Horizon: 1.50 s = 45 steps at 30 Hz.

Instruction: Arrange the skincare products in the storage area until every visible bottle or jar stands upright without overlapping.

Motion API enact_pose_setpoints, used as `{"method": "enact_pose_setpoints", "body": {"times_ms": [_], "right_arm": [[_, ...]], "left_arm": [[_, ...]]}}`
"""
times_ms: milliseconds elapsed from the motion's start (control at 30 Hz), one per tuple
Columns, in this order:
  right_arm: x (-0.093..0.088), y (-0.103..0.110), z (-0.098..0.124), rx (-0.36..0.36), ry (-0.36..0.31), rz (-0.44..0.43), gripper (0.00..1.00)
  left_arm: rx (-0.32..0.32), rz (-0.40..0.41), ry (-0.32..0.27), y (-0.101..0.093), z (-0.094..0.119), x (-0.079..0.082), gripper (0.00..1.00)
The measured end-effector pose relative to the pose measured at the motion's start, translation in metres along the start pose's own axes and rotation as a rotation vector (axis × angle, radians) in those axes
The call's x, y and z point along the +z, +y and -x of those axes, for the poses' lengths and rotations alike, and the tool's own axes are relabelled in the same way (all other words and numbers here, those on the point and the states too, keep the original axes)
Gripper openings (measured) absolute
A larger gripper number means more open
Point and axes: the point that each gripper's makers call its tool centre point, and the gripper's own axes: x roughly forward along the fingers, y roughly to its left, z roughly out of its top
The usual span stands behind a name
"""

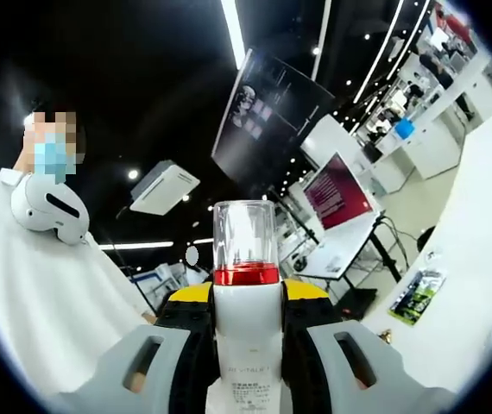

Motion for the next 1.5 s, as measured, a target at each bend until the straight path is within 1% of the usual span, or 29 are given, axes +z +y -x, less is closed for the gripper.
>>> {"method": "enact_pose_setpoints", "body": {"times_ms": [133,267,333,367,400,533,600,700,767,867,900,933,1000,1033,1067,1133,1167,1200,1233,1267,1333,1367,1400,1433,1467,1500], "right_arm": [[-0.004,-0.003,0.003,-0.018,0.005,-0.010,0.26],[-0.002,-0.003,0.006,-0.023,-0.011,0.000,0.26],[-0.002,-0.005,0.007,-0.037,-0.011,0.009,0.27],[-0.002,-0.010,0.008,-0.066,-0.006,0.023,0.27],[-0.003,-0.014,0.010,-0.093,0.002,0.055,0.27],[-0.005,-0.013,0.007,-0.108,0.023,0.077,0.28],[-0.006,-0.013,0.007,-0.119,0.027,0.083,0.28],[-0.005,-0.015,0.007,-0.136,0.014,0.085,0.29],[-0.005,-0.015,0.006,-0.147,0.025,0.093,0.29],[-0.006,-0.018,0.006,-0.181,0.041,0.115,0.30],[-0.005,-0.022,0.006,-0.211,0.043,0.133,0.31],[-0.004,-0.021,0.006,-0.219,0.046,0.141,0.32],[-0.005,-0.019,0.003,-0.226,0.053,0.149,0.36],[-0.005,-0.019,0.003,-0.237,0.054,0.149,0.37],[-0.005,-0.021,0.003,-0.256,0.051,0.146,0.37],[-0.005,-0.027,0.003,-0.303,0.035,0.142,0.37],[-0.004,-0.029,0.004,-0.326,0.029,0.138,0.38],[-0.003,-0.030,0.004,-0.341,0.022,0.143,0.41],[-0.003,-0.031,0.004,-0.357,0.017,0.147,0.44],[-0.003,-0.036,0.006,-0.409,0.015,0.144,0.45],[-0.003,-0.041,0.009,-0.457,0.008,0.160,0.48],[-0.003,-0.045,0.010,-0.487,-0.018,0.148,0.50],[-0.003,-0.043,0.008,-0.477,-0.047,0.137,0.52],[-0.002,-0.041,0.007,-0.469,-0.067,0.137,0.53],[0.000,-0.041,0.008,-0.469,-0.092,0.138,0.50],[0.000,-0.044,0.010,-0.486,-0.094,0.146,0.42]], "left_arm": [[0.001,0.025,0.032,0.002,0.000,-0.005,0.35],[-0.001,0.029,0.023,0.001,0.002,-0.003,0.34],[0.030,0.012,0.030,0.004,0.002,-0.003,0.34],[0.096,-0.029,0.050,0.014,0.004,-0.003,0.33],[0.141,-0.062,0.068,0.019,0.005,-0.004,0.33],[0.175,-0.105,0.083,0.021,0.004,-0.007,0.32],[0.178,-0.102,0.083,0.021,0.004,-0.008,0.31],[0.192,-0.098,0.063,0.023,0.005,-0.006,0.31],[0.201,-0.103,0.062,0.023,0.005,-0.007,0.31],[0.230,-0.121,0.080,0.028,0.007,-0.009,0.31],[0.263,-0.144,0.075,0.033,0.009,-0.008,0.31],[0.266,-0.137,0.075,0.034,0.010,-0.009,0.31],[0.271,-0.119,0.054,0.034,0.012,-0.008,0.30],[0.272,-0.118,0.051,0.034,0.012,-0.008,0.30],[0.272,-0.115,0.050,0.034,0.012,-0.008,0.30],[0.304,-0.134,0.045,0.037,0.014,-0.007,0.30],[0.312,-0.130,0.039,0.038,0.015,-0.006,0.30],[0.337,-0.137,0.014,0.041,0.016,-0.002,0.30],[0.352,-0.141,0.004,0.043,0.018,-0.001,0.30],[0.368,-0.133,-0.001,0.045,0.019,0.000,0.30],[0.413,-0.155,-0.002,0.051,0.023,0.003,0.30],[0.449,-0.169,0.018,0.054,0.025,0.002,0.30],[0.470,-0.189,0.038,0.055,0.024,0.002,0.30],[0.474,-0.197,0.058,0.054,0.023,-0.001,0.30],[0.479,-0.217,0.076,0.055,0.022,-0.003,0.30],[0.487,-0.245,0.102,0.055,0.020,-0.006,0.29]]}}
